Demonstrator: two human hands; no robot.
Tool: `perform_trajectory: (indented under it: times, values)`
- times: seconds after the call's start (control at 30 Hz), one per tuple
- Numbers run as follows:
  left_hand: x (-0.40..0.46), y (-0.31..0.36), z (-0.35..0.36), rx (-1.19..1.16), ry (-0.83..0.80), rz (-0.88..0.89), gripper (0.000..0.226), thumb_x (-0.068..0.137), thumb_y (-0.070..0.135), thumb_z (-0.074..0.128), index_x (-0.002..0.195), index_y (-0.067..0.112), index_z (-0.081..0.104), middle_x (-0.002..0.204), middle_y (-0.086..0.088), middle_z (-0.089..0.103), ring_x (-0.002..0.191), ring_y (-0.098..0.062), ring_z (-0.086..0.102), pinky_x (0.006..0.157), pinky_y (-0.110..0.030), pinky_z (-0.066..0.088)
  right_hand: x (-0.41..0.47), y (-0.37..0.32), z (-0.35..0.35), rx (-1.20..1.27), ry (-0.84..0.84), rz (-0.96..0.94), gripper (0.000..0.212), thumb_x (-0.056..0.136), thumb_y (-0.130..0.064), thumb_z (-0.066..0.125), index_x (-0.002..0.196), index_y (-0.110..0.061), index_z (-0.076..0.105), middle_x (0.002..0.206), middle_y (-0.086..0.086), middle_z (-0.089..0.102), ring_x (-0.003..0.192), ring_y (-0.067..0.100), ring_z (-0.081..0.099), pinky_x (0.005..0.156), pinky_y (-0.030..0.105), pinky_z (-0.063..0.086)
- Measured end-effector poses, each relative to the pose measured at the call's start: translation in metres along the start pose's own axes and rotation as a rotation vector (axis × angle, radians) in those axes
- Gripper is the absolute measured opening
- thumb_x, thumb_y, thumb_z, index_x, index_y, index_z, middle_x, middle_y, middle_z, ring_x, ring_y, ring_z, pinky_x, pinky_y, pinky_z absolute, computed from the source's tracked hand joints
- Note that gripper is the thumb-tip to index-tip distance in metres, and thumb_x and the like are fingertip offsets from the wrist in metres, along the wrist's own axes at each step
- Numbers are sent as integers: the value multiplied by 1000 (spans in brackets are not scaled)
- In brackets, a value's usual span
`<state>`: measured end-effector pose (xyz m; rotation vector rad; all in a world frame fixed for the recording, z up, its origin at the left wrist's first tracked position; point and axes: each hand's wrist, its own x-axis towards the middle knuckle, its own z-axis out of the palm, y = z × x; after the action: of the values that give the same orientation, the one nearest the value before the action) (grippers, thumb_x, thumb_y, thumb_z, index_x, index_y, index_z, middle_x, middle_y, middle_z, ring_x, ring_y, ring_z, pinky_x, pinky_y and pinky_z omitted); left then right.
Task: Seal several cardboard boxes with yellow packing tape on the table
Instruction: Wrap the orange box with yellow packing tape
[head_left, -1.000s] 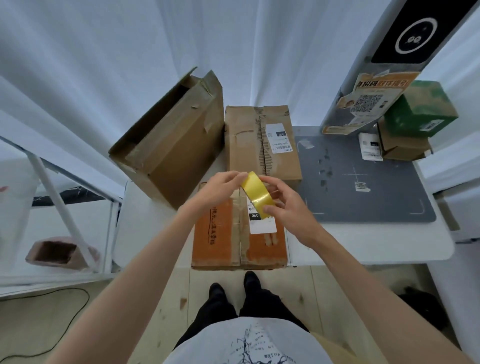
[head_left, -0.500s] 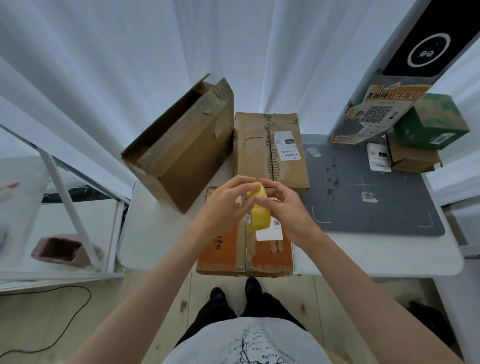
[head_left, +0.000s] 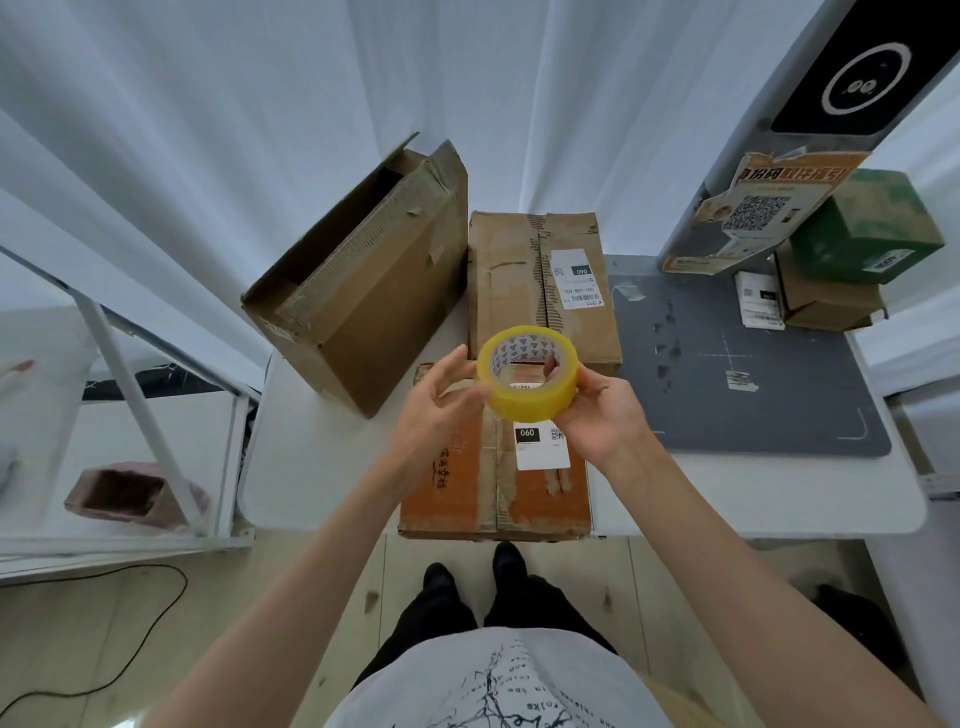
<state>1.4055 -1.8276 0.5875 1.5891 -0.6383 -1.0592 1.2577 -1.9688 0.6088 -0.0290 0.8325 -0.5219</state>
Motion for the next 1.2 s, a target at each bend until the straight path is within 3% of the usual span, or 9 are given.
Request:
perform_trajectory:
  times: [0.07, 0.17, 0.33, 0.53, 0.7, 0.9, 1.07, 1.2]
  values:
    - [-1, 7, 3, -187, 78, -39, 45, 105, 39, 50, 142, 15, 55, 132, 0, 68, 115, -13, 68, 96, -30, 56, 2, 0, -2, 44, 28, 8, 39, 105, -7, 42, 139, 9, 51, 124, 23, 63, 85, 21, 69, 75, 35, 64]
    - [0, 13, 2, -182, 92, -38, 29, 108, 20, 46, 131, 18, 64, 124, -1, 71, 111, -14, 70, 92, -29, 58, 1, 2, -1, 69, 46, 4, 38, 104, -6, 39, 137, 9, 51, 116, 24, 65, 81, 22, 67, 58, 34, 62]
    - [1, 12, -4, -48, 65, -35, 27, 95, 10, 68, 120, 20, 72, 111, 0, 76, 99, -19, 74, 86, -40, 60, -2, 2, -1, 83, 48, 20, 41, 104, -7, 36, 139, 9, 49, 105, 24, 65, 57, 22, 67, 49, 29, 57]
    - [6, 12, -7, -15, 129, -16, 15, 91, 21, 75, 105, 17, 78, 101, -6, 76, 92, -25, 74, 88, -47, 60, 0, -1, -3, 60, 8, 42, 42, 103, -10, 37, 137, 10, 50, 96, 23, 69, 58, 17, 61, 59, 25, 58]
    - [11, 16, -5, -273, -19, -208, 30, 106, 25, 51, 122, 8, 68, 110, -14, 75, 105, -27, 72, 94, -37, 58, -1, -4, -4, -31, -33, 31, 44, 99, -11, 37, 136, 7, 53, 97, 18, 68, 60, 13, 55, 55, 26, 54]
    - [16, 18, -21, -419, -155, -335, 19, 97, 16, 63, 107, 5, 75, 92, -11, 70, 84, -18, 66, 77, -25, 60, -5, -5, -1, -103, -140, 28, 49, 84, -10, 47, 130, 7, 58, 97, 17, 67, 60, 13, 50, 53, 25, 51]
    - [12, 20, -26, -467, -301, -393, 27, 91, 18, 65, 114, 5, 69, 104, -11, 73, 95, -20, 71, 81, -27, 60, -5, -5, -8, -174, -198, 55, 35, 94, -13, 38, 118, 2, 59, 94, 15, 65, 59, 13, 47, 54, 23, 47]
    - [6, 9, -26, -477, -301, -429, 25, 90, 15, 67, 112, 2, 68, 101, -13, 69, 89, -19, 68, 81, -27, 61, -5, -4, -18, -298, -192, 66, 29, 95, -20, 42, 108, -2, 60, 84, 8, 60, 59, 11, 44, 52, 20, 44]
